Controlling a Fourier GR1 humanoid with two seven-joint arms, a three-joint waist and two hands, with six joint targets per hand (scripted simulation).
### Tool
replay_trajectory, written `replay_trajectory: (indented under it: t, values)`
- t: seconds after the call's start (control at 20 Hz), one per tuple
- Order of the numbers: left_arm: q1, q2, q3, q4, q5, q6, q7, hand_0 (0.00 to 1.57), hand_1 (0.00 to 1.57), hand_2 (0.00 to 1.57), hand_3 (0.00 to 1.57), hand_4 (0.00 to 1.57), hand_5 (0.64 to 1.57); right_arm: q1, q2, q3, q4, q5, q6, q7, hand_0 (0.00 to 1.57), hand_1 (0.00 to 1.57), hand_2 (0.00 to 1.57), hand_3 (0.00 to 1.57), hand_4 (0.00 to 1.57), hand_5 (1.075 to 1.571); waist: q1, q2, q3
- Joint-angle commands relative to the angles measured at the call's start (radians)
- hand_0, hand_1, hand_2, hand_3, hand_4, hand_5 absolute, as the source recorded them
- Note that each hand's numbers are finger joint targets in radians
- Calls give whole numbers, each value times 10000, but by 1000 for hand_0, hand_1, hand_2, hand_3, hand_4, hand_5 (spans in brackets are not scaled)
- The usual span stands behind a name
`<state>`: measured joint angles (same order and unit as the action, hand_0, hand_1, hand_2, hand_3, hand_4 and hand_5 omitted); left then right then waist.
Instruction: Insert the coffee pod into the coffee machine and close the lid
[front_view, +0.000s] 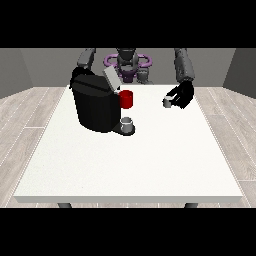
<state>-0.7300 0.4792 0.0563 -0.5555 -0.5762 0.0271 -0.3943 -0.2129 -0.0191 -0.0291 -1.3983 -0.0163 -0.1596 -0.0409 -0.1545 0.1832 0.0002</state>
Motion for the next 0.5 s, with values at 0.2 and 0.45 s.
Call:
replay_trajectory:
  t: [0.2,0.45]
  values:
    - [-1356,439,9,-475,150,-1759,181,1235,1235,1323,1291,571,1571,-607,-129,-81,403,119,-138,449,0,0,0,0,407,1571,16,-497,-2]
    - [-1782,-481,-200,-984,-193,-1276,1487,1252,1252,1329,1292,573,1571,-455,-354,-426,1271,-431,718,-532,0,0,0,0,489,1571,-137,-448,2]
